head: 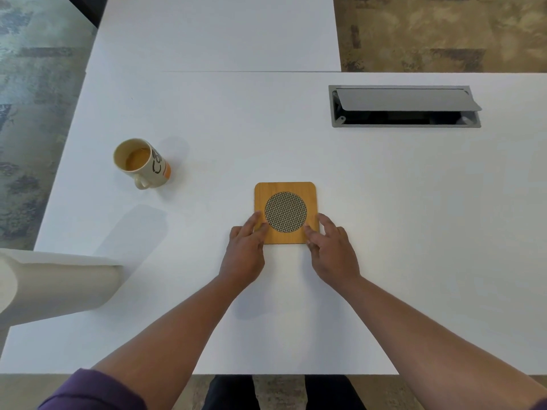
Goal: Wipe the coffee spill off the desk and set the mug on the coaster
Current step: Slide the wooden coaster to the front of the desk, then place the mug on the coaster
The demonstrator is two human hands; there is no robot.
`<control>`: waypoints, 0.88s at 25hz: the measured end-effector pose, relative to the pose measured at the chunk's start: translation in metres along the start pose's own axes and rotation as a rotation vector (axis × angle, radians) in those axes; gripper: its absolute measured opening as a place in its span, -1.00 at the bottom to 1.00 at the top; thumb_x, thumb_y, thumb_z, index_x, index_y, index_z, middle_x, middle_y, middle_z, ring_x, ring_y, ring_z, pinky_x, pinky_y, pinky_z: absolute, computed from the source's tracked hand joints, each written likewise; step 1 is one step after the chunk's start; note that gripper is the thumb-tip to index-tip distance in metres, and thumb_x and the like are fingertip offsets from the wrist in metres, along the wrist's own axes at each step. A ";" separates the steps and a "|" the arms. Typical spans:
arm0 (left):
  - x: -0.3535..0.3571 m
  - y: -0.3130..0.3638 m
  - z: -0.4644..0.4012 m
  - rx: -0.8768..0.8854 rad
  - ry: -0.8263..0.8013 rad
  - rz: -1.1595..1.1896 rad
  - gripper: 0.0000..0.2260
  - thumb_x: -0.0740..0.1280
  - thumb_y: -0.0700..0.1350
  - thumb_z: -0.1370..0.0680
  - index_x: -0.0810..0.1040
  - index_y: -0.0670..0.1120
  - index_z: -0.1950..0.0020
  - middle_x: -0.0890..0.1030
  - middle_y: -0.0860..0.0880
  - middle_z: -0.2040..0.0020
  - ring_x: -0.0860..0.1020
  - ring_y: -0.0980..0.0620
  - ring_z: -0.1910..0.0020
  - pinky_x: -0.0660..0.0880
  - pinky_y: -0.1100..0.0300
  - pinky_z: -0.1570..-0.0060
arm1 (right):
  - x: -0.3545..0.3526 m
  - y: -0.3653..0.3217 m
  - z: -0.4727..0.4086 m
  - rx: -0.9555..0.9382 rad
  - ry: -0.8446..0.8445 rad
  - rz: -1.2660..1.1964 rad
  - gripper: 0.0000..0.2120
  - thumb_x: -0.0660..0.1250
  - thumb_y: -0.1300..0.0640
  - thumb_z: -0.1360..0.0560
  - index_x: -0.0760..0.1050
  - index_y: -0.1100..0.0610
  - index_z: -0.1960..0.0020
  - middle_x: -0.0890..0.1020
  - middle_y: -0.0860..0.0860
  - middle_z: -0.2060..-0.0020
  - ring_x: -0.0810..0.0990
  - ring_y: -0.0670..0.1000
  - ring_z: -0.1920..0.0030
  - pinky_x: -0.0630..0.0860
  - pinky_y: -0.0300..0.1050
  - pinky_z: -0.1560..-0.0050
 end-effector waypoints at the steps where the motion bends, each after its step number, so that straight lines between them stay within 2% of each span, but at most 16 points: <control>1: -0.002 0.000 -0.001 -0.012 0.000 0.016 -0.63 0.26 -0.29 -0.63 0.58 -0.06 -0.41 0.36 -0.01 -0.58 0.41 -0.18 -0.26 0.36 0.09 -0.29 | -0.002 -0.001 0.000 0.000 0.006 0.023 -0.62 0.31 0.11 -0.60 0.52 -0.07 -0.40 0.35 0.06 -0.52 0.47 0.19 -0.20 0.58 0.07 -0.05; 3: -0.010 0.000 -0.001 -0.046 0.050 0.102 -0.77 0.32 -0.26 -0.62 0.68 -0.10 -0.22 0.49 -0.05 -0.49 0.50 -0.19 -0.26 0.45 0.04 -0.27 | -0.007 -0.006 -0.001 -0.027 0.061 0.065 -0.68 0.37 0.08 -0.54 0.60 -0.02 -0.29 0.39 0.10 -0.49 0.51 0.20 -0.15 0.59 0.09 -0.01; 5: -0.022 -0.001 0.001 -0.094 0.171 0.220 -0.86 0.38 -0.27 -0.58 0.69 -0.14 -0.09 0.58 -0.08 -0.35 0.57 -0.14 -0.24 0.53 -0.04 -0.23 | -0.008 -0.019 -0.004 -0.054 0.132 0.083 -0.66 0.42 0.06 -0.46 0.61 0.02 -0.23 0.43 0.13 -0.45 0.54 0.22 -0.14 0.56 0.11 -0.05; 7: -0.042 -0.009 0.004 -0.136 0.362 0.322 -0.85 0.41 -0.30 -0.55 0.67 -0.15 -0.09 0.59 -0.04 -0.20 0.59 -0.05 -0.16 0.58 -0.05 -0.13 | -0.007 -0.044 -0.015 -0.092 0.152 0.019 -0.58 0.43 0.06 -0.44 0.57 0.05 -0.30 0.44 0.11 -0.45 0.51 0.21 -0.24 0.51 0.14 -0.18; 10: -0.084 -0.034 0.000 -0.248 0.615 0.451 -0.78 0.41 -0.26 -0.56 0.59 -0.04 -0.17 0.48 0.10 -0.14 0.55 0.10 -0.12 0.58 0.11 -0.12 | -0.001 -0.100 -0.045 -0.161 0.083 -0.197 -0.52 0.41 0.10 -0.49 0.49 0.10 -0.40 0.44 0.08 -0.46 0.39 0.14 -0.44 0.34 0.17 -0.43; 12: -0.114 -0.054 -0.007 -0.344 0.721 0.579 -0.73 0.39 -0.18 -0.59 0.51 0.04 -0.26 0.44 0.20 -0.19 0.52 0.19 -0.18 0.53 0.27 -0.15 | 0.006 -0.138 -0.069 -0.201 -0.012 -0.332 -0.47 0.40 0.12 -0.52 0.42 0.11 -0.47 0.43 0.02 -0.47 0.34 0.05 -0.48 0.28 0.08 -0.49; 15: -0.147 -0.086 -0.023 -0.477 0.764 0.773 -0.60 0.30 0.00 -0.64 0.39 0.05 -0.48 0.42 0.14 -0.42 0.43 0.19 -0.35 0.40 0.32 -0.26 | 0.016 -0.196 -0.103 -0.134 -0.197 -0.600 -0.39 0.37 0.09 -0.54 0.29 0.03 -0.56 0.35 -0.09 -0.52 0.28 -0.14 -0.49 0.22 -0.20 -0.45; 18: -0.168 -0.116 -0.044 -0.525 0.769 1.009 -0.48 0.18 0.13 -0.66 0.26 0.03 -0.61 0.31 0.09 -0.59 0.29 0.17 -0.52 0.25 0.25 -0.44 | 0.029 -0.243 -0.134 0.084 -0.385 -0.963 -0.39 0.26 0.01 -0.62 0.14 -0.07 -0.62 0.20 -0.15 -0.59 0.16 -0.16 -0.56 0.14 -0.19 -0.43; 20: -0.176 -0.131 -0.059 -0.543 0.756 1.139 -0.47 0.11 0.18 -0.69 0.22 0.03 -0.63 0.27 0.10 -0.62 0.22 0.15 -0.57 0.15 0.18 -0.51 | 0.039 -0.264 -0.149 0.123 -0.417 -1.071 -0.42 0.15 0.00 -0.67 0.05 -0.05 -0.64 0.11 -0.17 -0.62 0.07 -0.15 -0.59 0.06 -0.20 -0.45; 22: -0.176 -0.138 -0.069 -0.560 0.710 1.230 -0.47 0.03 0.23 -0.70 0.20 0.05 -0.64 0.24 0.11 -0.63 0.17 0.14 -0.60 0.11 0.21 -0.47 | 0.049 -0.278 -0.159 0.110 -0.424 -1.120 -0.44 0.08 -0.02 -0.69 0.00 -0.04 -0.65 0.06 -0.19 -0.62 0.02 -0.17 -0.59 0.01 -0.21 -0.48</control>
Point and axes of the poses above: each hand's wrist, its own z-axis away from the middle knuckle, its own x-axis out of the palm, y = z × x, the point moved 1 cm from there along -z, towards the middle knuckle
